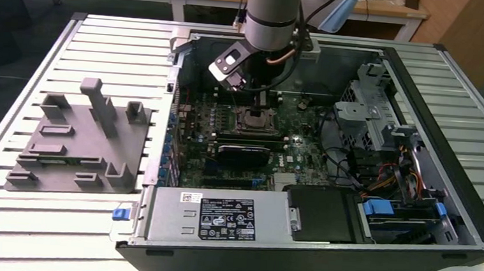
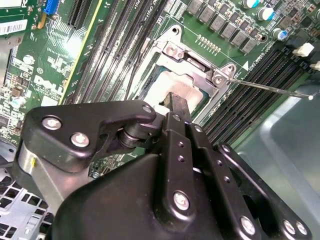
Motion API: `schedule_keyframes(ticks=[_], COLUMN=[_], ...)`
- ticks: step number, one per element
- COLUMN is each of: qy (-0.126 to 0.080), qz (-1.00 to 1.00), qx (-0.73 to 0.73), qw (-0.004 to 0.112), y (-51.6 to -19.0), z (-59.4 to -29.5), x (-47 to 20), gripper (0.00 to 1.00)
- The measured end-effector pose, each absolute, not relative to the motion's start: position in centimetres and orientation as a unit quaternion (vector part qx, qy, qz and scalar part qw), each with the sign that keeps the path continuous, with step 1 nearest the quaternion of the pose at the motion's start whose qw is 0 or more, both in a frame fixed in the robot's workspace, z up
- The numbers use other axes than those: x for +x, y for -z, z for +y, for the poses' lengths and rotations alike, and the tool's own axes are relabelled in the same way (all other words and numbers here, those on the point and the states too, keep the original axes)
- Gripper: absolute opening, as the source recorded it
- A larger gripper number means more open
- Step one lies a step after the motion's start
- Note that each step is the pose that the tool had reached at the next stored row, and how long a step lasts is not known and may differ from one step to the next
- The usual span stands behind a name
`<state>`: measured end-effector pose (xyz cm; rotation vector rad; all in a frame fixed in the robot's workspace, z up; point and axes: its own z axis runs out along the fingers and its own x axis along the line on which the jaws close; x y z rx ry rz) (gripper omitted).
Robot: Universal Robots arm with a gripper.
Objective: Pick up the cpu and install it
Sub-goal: 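Close the cpu cover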
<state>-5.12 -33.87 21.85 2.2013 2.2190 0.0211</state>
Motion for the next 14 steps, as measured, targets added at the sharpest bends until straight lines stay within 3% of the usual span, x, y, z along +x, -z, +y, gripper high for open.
schedule_keyframes(ticks=[14], qy=[-0.007], qz=[0.71], qx=[0.704], qw=[0.008], y=[-22.3], z=[-33.87], x=[-5.12], gripper=[0.11])
